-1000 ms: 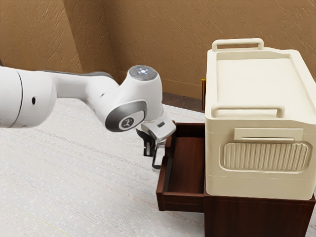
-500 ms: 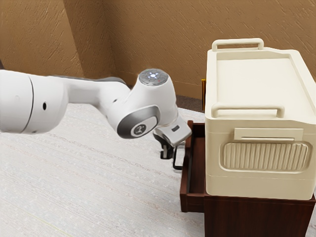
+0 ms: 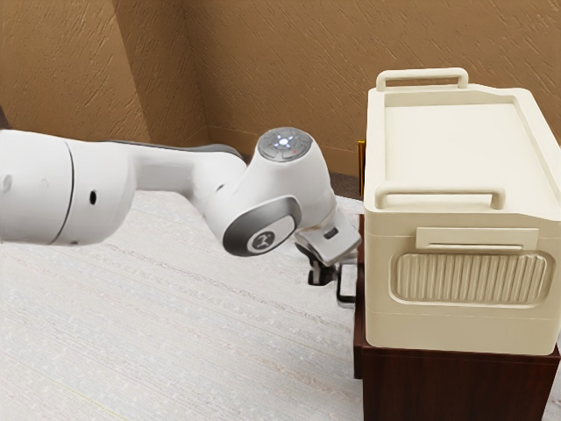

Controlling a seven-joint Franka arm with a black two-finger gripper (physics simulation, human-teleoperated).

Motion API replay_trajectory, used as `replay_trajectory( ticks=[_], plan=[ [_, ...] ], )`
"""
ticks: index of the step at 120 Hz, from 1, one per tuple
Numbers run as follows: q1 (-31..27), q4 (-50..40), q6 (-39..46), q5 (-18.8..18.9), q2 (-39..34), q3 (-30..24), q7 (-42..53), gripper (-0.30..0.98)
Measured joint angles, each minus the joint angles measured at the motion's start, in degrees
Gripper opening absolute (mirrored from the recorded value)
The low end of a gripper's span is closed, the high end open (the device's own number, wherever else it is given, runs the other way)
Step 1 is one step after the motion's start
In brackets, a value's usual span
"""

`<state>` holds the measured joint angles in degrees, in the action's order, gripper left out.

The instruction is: Push the drawer handle with one arm to close the drawer

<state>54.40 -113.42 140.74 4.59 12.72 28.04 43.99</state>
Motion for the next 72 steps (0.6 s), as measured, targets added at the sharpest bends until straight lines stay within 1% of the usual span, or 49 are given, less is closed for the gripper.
replay_trajectory(
  ticks=[27,35,45,52,60,72],
  plan=[
    [-0.41,0.36,1.62,-0.12,0.48,-0.73,1.39,-0.1],
    [-0.71,0.88,2.01,-0.22,1.18,-0.82,3.3,-0.1],
    [-4.16,2.35,2.44,-0.74,2.42,-3.98,7.69,-0.11],
    [-5.95,2.99,2.62,-0.25,2.94,-5.66,9.15,-0.1],
    [-6.5,3.14,2.6,0.18,2.97,-6.19,9.14,-0.11],
    [-5.8,2.92,0.78,0.14,2.25,-5.81,8.01,-0.1]
  ],
)
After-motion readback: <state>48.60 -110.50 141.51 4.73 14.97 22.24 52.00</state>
